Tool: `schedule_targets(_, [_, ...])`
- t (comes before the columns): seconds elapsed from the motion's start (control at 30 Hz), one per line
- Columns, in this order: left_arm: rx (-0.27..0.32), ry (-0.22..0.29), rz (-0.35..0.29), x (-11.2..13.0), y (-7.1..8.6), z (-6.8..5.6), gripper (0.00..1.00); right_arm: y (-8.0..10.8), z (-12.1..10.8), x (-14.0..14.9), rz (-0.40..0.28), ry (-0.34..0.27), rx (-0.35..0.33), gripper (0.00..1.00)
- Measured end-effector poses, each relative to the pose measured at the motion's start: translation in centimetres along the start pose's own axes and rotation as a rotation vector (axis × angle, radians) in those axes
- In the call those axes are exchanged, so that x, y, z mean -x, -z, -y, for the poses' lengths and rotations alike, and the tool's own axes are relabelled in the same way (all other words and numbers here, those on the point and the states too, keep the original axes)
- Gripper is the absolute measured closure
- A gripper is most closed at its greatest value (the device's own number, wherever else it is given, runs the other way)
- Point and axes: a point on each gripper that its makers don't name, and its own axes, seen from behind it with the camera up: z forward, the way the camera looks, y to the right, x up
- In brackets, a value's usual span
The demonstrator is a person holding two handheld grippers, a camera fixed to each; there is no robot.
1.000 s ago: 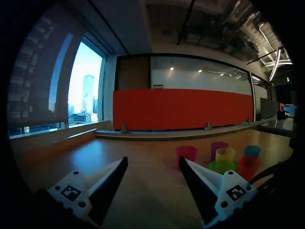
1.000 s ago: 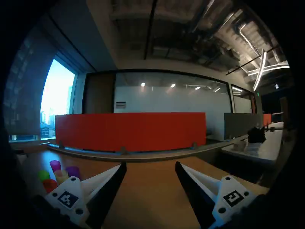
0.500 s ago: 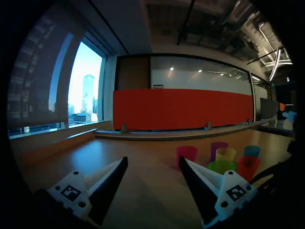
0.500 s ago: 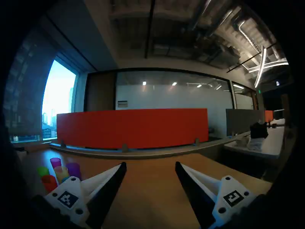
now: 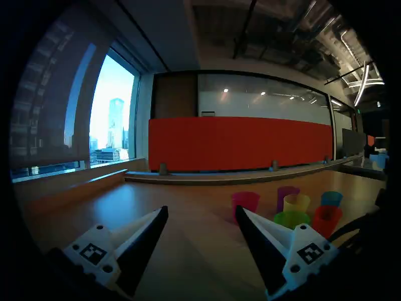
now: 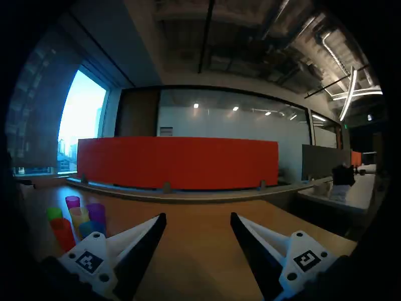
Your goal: Pour water
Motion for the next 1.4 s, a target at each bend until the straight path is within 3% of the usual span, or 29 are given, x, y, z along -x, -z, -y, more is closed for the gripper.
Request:
schedule_targets(0.87, [0.0, 0.0, 0.0, -0.1, -0.1, 0.0, 0.01, -1.4, 2.7, 2.3, 0.023, -0.009, -0.042, 0.01])
schedule_targets(1.4, [0.0, 0.0, 0.0, 0.0, 0.0, 0.0, 0.0, -2.0, 3.4, 4.0, 0.037, -0.016, -0.03, 0.01])
